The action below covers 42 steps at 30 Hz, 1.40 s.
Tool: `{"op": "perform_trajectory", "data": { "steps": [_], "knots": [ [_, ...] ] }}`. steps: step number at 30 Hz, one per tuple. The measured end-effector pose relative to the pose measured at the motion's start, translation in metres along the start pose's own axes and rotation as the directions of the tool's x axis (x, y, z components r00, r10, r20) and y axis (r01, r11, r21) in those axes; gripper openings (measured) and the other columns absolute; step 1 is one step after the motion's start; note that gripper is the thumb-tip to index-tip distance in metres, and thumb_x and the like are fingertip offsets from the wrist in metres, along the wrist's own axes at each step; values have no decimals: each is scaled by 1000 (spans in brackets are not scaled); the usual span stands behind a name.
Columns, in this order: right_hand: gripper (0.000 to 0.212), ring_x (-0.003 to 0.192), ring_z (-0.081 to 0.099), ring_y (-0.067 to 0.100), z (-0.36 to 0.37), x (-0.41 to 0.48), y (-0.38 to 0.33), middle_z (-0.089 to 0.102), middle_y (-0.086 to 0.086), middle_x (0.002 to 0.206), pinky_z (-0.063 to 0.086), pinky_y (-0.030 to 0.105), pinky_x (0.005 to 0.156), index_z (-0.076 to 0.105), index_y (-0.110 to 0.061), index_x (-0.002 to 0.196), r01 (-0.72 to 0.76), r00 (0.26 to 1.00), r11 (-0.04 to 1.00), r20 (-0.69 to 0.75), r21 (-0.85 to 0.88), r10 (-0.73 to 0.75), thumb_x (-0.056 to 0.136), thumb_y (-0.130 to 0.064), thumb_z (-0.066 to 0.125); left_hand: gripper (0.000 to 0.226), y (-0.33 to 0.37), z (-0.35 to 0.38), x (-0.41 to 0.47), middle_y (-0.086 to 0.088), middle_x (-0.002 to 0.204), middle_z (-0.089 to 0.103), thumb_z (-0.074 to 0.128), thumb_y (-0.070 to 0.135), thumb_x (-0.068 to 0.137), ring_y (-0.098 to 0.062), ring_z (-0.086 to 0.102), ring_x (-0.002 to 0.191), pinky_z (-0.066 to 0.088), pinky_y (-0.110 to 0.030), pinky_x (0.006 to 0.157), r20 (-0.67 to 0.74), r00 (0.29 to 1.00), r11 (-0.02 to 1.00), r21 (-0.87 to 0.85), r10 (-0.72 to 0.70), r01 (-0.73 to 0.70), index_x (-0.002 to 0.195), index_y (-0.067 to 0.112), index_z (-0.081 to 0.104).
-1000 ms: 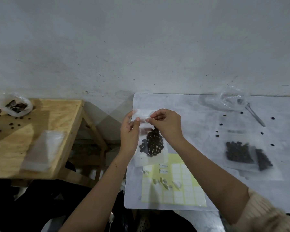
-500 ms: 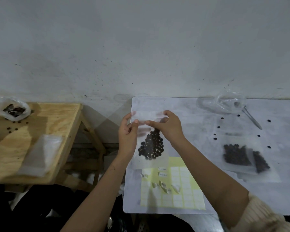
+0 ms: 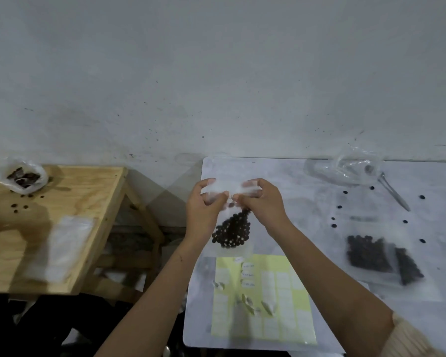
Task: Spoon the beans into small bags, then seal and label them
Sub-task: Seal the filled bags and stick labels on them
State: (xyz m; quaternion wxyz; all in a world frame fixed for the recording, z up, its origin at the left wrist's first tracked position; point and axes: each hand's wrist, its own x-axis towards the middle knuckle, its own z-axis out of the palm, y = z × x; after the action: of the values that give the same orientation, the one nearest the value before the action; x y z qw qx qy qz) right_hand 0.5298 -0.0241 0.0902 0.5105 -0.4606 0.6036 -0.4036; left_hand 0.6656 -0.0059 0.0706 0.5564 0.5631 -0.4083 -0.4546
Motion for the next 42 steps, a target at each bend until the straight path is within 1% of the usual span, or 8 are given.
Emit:
{"op": "perform_trajectory", "data": {
  "steps": [6,9,16,23,27,33,37,42],
  "knots": [
    [26,53,64,10,-19,25,-2,68,12,75,52,22,56,59,-8,106,-16,999,999,40,39,14,82,1,64,32,-1,25,22,-14,75,68,65,4,85,-18,66,70,56,-28,72,-10,1000,999,34,-16,16,108,23,52],
    [34,66,68,15,-27,39,6,66,8,78,55,29,66,53,-18,114,10,999,997,36,75,-13,86,0,57,31,-3,37,39,-5,68,66,61,2,87,-12,64,66,55,-29,75,8,999,999,8,-52,52,110,21,52],
    [49,74,63,15,-45,70,42,63,3,86,50,16,62,45,-28,122,47,999,999,14,6,-47,84,-7,66,41,-23,63,89,-6,93,65,57,7,92,-7,68,68,54,-17,65,23,980,977,-69,-200,201,127,16,39],
    [27,77,62,12,-42,138,60,63,4,94,48,7,63,58,-11,114,37,980,991,-187,-129,-61,88,-8,61,59,-70,80,119,-12,132,48,62,9,89,-20,53,109,49,-14,81,46,968,933,281,-246,224,139,9,33],
    [27,107,57,23,-34,175,78,62,9,113,40,24,97,60,-7,113,49,993,906,-77,-421,-89,86,-7,61,64,-80,86,147,-15,144,36,62,10,86,-30,39,131,37,-38,107,71,951,845,482,-300,231,142,6,30],
    [38,126,40,22,-44,179,89,47,7,134,27,20,106,55,-9,123,128,992,800,74,-587,-105,87,-16,61,54,-90,103,150,-13,148,26,56,21,91,-28,24,135,20,-29,110,-45,986,572,810,-159,129,140,10,35],
    [23,105,57,17,-94,151,79,62,9,112,35,12,93,64,-6,107,207,940,833,-133,-512,-315,84,-3,61,34,-68,137,132,-12,134,46,57,12,91,-27,43,123,26,-9,98,43,999,704,709,8,-37,124,5,54],
    [21,97,54,11,-183,84,70,63,7,106,43,20,90,64,-6,106,85,833,891,-458,-446,-309,86,-2,60,17,-64,204,69,-3,107,58,56,7,91,-17,58,100,37,-9,77,407,911,844,511,-68,-166,107,8,62]
  ]
}}
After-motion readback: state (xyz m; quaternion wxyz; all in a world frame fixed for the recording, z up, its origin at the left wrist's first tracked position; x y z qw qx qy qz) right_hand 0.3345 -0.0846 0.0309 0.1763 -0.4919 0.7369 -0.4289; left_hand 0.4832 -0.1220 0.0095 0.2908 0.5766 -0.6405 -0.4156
